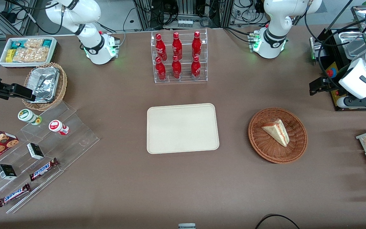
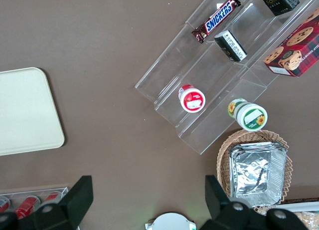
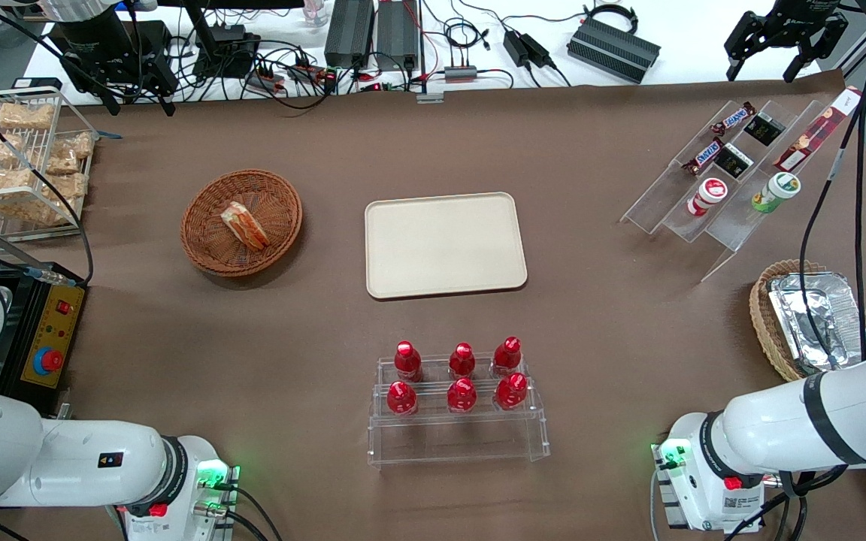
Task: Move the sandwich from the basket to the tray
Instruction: 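Move the left gripper over the wicker basket toward the sandwich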
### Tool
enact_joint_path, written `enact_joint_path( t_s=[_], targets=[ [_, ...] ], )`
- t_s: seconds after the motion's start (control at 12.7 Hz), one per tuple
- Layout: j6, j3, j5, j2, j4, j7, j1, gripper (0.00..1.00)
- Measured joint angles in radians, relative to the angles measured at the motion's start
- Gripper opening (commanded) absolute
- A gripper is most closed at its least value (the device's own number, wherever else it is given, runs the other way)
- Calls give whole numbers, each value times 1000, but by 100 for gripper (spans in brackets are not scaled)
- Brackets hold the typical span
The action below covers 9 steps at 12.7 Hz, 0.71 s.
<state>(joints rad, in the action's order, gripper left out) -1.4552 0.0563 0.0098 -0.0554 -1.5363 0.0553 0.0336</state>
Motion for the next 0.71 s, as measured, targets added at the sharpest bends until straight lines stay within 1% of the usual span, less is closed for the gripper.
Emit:
enact_joint_path(
  t_s=[0.47, 0.71],
  targets=[
    [-2, -1, 0, -4, -9, 32, 0, 100],
    [-15, -2, 0, -31, -31, 35, -3, 100]
  ],
)
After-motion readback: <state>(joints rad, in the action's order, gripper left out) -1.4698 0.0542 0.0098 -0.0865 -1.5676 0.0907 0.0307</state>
